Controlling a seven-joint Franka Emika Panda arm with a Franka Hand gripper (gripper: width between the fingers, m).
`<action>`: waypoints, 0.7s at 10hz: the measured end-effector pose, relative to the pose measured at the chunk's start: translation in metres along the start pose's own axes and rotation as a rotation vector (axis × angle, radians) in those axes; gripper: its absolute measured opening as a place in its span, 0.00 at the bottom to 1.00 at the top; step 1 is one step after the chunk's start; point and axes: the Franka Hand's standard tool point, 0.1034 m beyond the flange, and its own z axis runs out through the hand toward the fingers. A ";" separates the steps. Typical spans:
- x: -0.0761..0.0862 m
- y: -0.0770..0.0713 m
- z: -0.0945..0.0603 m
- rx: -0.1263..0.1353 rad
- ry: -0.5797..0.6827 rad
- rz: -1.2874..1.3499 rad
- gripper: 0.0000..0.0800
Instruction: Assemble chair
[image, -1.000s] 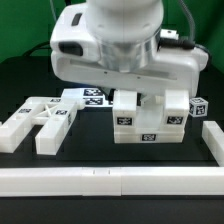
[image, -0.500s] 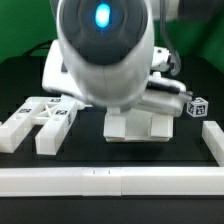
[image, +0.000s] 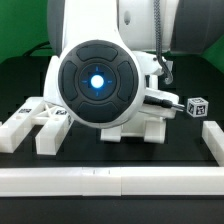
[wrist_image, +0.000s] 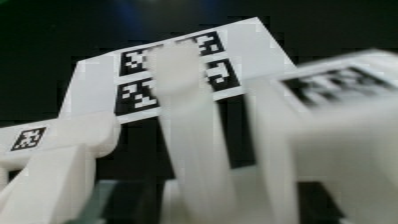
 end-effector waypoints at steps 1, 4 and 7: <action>0.000 0.000 0.000 0.000 0.000 0.000 0.68; 0.003 0.000 0.001 0.000 -0.001 0.000 0.80; 0.006 0.004 0.004 0.006 -0.008 -0.005 0.81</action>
Offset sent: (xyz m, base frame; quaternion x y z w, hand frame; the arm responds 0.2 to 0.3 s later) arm 0.0107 -0.0009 -0.0008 -0.0004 -0.0008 -0.0069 1.0000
